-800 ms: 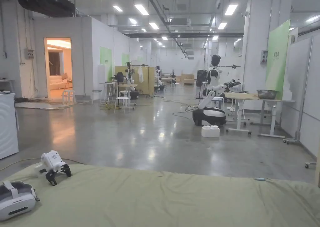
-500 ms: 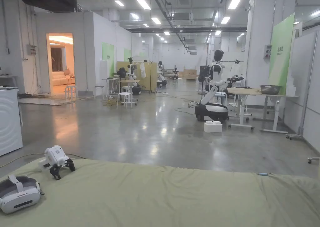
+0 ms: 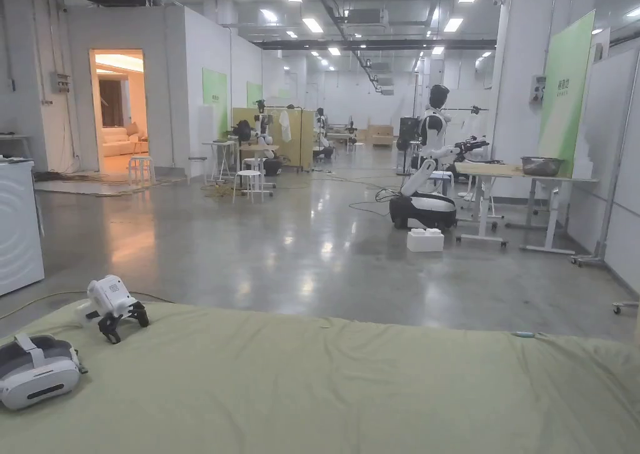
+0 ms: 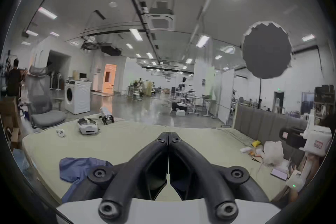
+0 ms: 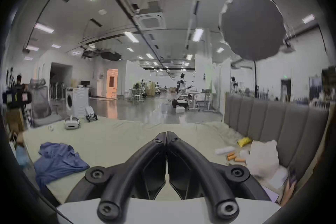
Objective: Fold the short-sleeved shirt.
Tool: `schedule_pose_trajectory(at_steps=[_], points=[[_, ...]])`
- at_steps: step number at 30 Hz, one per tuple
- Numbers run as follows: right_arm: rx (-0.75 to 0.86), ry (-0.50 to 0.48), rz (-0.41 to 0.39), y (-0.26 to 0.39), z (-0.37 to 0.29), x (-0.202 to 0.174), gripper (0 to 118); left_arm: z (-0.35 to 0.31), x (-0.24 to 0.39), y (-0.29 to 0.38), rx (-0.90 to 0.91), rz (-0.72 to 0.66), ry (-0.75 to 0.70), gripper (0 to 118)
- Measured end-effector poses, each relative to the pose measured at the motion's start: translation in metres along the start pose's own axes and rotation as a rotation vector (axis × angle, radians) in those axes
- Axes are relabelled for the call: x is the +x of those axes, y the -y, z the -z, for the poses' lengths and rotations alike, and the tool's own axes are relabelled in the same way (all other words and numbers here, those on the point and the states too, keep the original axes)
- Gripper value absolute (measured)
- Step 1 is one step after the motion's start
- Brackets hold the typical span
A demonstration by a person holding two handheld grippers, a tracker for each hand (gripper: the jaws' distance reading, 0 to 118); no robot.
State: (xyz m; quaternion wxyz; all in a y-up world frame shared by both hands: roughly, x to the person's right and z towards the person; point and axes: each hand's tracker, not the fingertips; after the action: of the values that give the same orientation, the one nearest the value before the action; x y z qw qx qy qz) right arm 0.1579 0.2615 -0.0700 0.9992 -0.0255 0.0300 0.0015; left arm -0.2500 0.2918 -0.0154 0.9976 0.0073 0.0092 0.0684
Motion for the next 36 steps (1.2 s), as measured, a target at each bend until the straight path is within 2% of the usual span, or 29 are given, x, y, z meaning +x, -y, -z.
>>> schedule_pose_trajectory(at_steps=[2,6,16,17,18,19,20,21,23,29,32,34,35,36], points=[[-0.011,-0.038,0.006,0.002,0.002,0.000,0,-0.001,0.003,-0.003,-0.002,0.063,0.000,0],[-0.016,-0.030,-0.013,0.001,0.000,-0.004,0,-0.001,0.005,-0.003,-0.013,0.063,0.019,0],[-0.025,-0.045,0.002,-0.003,-0.003,-0.007,0,0.006,-0.003,0.001,-0.043,0.101,0.010,0],[-0.030,-0.048,0.005,-0.002,-0.004,-0.007,0,0.007,-0.007,0.002,-0.047,0.101,0.012,4],[-0.038,-0.054,0.011,-0.002,-0.005,-0.007,0,0.009,-0.014,0.004,-0.067,0.084,0.015,11],[-0.044,-0.061,0.016,-0.001,-0.005,-0.007,0,0.013,-0.022,0.007,-0.102,0.050,0.003,24],[-0.050,-0.067,0.020,0.003,-0.006,-0.008,0,0.020,-0.038,0.012,-0.147,0.020,-0.013,52],[-0.059,-0.073,0.024,0.006,-0.005,-0.008,0,0.027,-0.051,0.018,-0.196,0.000,-0.012,71],[-0.093,-0.082,0.030,0.015,-0.002,-0.009,0,0.051,-0.083,0.035,-0.358,-0.022,-0.015,99],[-0.220,-0.111,0.043,0.047,0.009,-0.011,0,0.128,-0.160,0.118,-0.654,0.115,-0.077,99],[-0.292,-0.106,0.043,0.060,0.018,-0.013,0,0.173,-0.185,0.165,-0.781,0.139,-0.111,97],[-0.330,-0.095,0.047,0.068,0.023,-0.013,0,0.199,-0.199,0.191,-0.856,0.099,-0.116,97],[-0.351,-0.087,0.052,0.073,0.027,-0.013,0,0.210,-0.204,0.204,-0.877,0.098,-0.119,95],[-0.376,-0.077,0.055,0.078,0.030,-0.013,0,0.219,-0.209,0.217,-0.894,0.105,-0.123,88]])
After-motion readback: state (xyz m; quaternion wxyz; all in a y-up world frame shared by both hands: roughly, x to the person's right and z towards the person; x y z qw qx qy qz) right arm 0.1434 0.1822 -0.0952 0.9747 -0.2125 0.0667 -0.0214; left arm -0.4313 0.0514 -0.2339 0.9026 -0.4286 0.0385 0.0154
